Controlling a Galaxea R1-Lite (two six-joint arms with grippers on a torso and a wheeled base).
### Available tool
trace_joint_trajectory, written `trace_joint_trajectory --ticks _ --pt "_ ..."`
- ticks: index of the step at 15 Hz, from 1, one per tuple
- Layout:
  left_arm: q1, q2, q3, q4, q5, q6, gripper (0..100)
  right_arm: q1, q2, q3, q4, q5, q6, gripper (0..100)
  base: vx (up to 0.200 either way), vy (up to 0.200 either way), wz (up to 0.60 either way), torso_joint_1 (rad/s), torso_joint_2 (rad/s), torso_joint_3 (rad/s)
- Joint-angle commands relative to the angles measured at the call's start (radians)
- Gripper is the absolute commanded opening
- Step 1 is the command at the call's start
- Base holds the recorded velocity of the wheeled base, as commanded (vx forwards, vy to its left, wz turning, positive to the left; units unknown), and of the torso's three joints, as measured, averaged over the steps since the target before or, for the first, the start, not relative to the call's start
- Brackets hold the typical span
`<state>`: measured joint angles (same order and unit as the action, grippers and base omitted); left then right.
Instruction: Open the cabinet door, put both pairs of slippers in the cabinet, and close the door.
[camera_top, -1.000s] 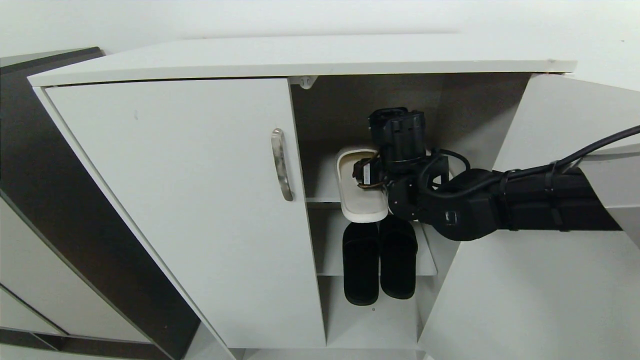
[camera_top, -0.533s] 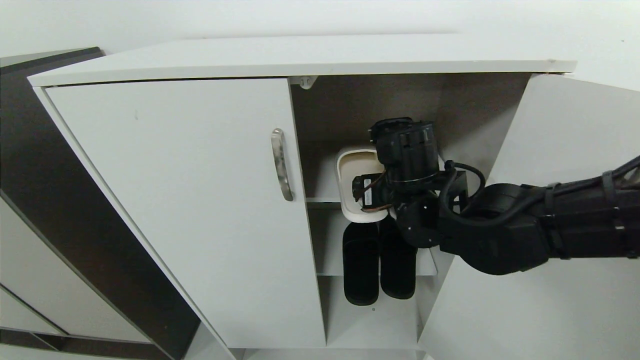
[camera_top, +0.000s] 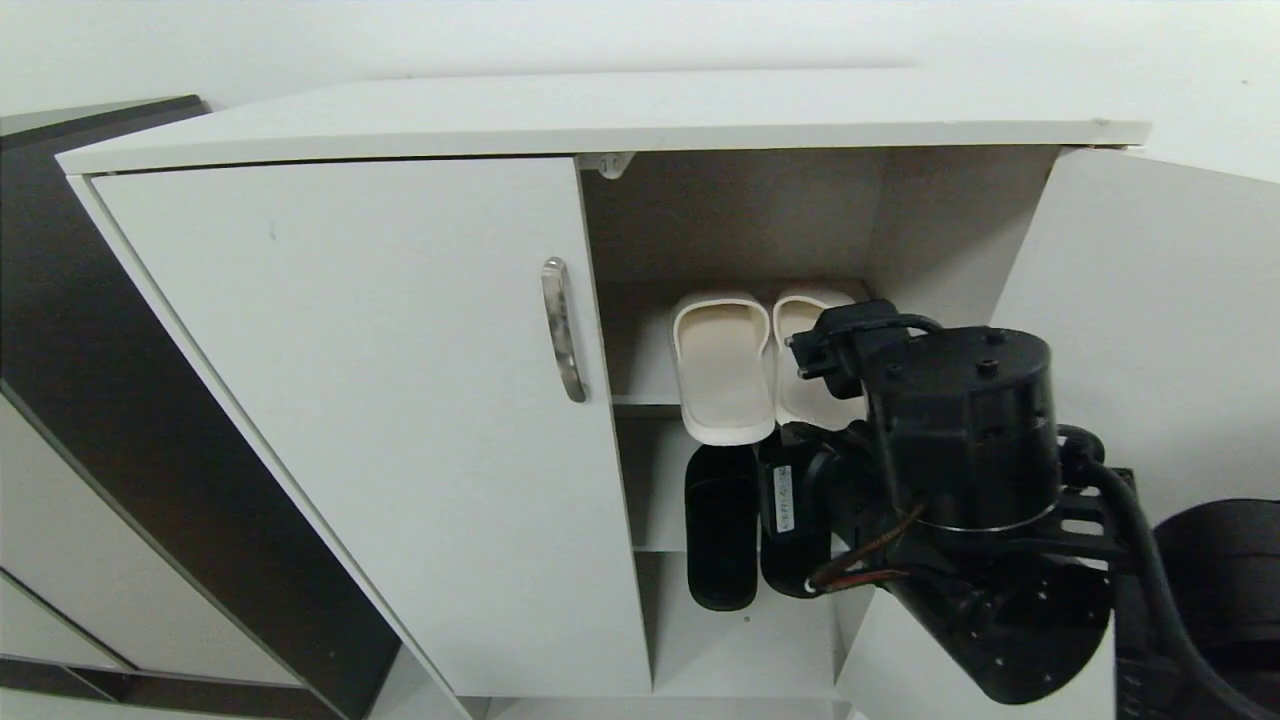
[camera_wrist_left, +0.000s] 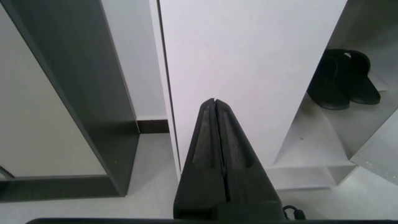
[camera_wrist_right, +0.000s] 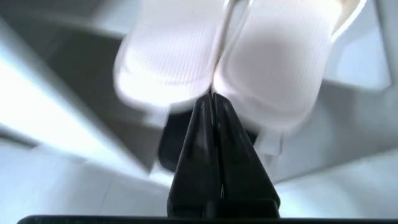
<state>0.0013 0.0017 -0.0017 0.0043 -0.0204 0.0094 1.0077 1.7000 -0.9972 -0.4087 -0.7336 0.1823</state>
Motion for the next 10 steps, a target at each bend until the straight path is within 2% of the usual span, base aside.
trace_joint_trajectory --ticks 1,10 --pt "-0.001 0.000 0.000 0.000 0.000 0.000 0 0.028 -0.056 0.038 -0.002 0.003 -0.001 0 0.000 0.000 0.00 0.000 0.00 0.000" --pt "-0.001 0.000 0.000 0.000 0.000 0.001 0 0.037 -0.045 0.043 -0.002 -0.003 -0.003 0 0.000 0.000 0.00 0.000 0.00 0.000"
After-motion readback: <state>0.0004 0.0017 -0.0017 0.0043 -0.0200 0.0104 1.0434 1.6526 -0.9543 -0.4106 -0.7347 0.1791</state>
